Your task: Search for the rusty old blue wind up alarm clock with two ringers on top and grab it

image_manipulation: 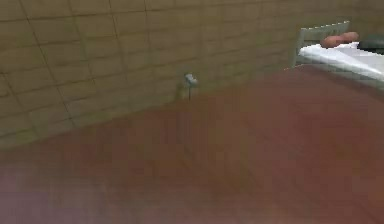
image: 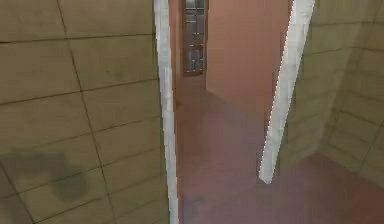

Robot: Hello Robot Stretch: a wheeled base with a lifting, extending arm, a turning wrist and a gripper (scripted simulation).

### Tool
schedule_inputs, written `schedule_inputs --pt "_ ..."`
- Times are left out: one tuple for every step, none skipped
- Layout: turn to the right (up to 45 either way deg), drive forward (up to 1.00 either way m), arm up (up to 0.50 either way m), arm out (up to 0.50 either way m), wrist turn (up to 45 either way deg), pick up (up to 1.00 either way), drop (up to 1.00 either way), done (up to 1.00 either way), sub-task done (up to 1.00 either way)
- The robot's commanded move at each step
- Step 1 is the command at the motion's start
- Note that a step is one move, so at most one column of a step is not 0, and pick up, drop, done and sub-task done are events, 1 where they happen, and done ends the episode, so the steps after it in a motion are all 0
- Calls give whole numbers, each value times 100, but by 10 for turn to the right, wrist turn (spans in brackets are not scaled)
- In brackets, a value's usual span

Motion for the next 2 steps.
schedule_inputs --pt "450 0 0 0 0 0 0 0 0" --pt "450 0 0 0 0 0 0 0 0"
